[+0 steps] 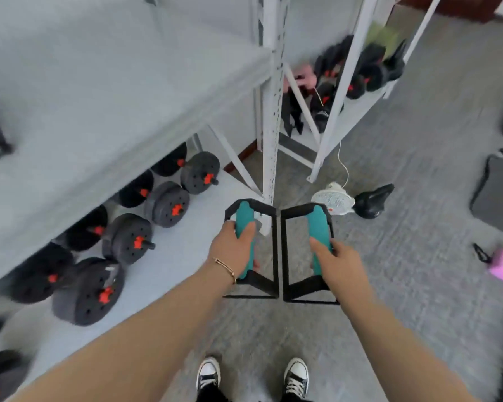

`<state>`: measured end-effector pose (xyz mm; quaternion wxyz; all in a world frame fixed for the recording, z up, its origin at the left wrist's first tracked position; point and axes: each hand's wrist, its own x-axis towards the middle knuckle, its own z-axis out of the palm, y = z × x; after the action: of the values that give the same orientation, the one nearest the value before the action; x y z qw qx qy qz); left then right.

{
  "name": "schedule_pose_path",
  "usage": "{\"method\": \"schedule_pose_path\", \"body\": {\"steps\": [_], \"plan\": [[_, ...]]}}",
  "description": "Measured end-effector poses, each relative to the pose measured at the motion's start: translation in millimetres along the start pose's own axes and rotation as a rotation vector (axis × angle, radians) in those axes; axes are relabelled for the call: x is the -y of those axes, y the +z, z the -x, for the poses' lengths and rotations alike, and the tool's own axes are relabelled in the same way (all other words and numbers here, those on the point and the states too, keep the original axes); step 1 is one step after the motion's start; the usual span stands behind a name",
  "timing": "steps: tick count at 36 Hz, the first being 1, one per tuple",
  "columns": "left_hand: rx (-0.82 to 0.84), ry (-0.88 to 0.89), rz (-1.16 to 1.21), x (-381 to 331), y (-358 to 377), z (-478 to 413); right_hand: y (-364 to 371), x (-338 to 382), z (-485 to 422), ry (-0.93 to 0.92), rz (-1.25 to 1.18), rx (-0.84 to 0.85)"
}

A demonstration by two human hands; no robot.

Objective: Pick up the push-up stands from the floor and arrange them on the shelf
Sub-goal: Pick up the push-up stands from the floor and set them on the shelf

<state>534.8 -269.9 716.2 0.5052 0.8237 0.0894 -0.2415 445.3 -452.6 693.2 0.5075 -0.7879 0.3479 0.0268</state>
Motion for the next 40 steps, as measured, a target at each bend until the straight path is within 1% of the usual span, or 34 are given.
{"method": "schedule_pose_path", "body": {"steps": [6,12,15,19,24,29,33,40], "plan": [[-0.118,0.034,0.180,-77.9,-54.8,48.6,-46.8,106.3,19.0,-0.214,0.030,0.013],[-0.191,0.136,0.398,-129.2,-100.4,91.1,-77.1,194.3,31.2,-0.372,0.040,0.097],[-0.243,0.182,0.425,-151.3,-124.3,104.0,-78.9,231.9,33.6,-0.456,0.043,0.110],[-0.388,0.220,0.414,-175.6,-159.7,109.5,-69.6,276.8,34.2,-0.537,0.029,0.136],[-0.441,0.211,0.526,-192.9,-204.3,103.1,-40.6,326.4,32.0,-0.570,0.017,0.232],[-0.521,0.169,0.559,-192.4,-247.8,70.1,-0.5,366.1,19.3,-0.594,0.062,0.273],[-0.509,0.132,0.614,-185.4,-276.6,28.1,35.1,389.1,0.9,-0.594,0.078,0.289],[-0.509,0.023,0.595,-177.2,-314.1,-46.7,86.1,425.5,-46.0,-0.528,0.067,0.321]]}}
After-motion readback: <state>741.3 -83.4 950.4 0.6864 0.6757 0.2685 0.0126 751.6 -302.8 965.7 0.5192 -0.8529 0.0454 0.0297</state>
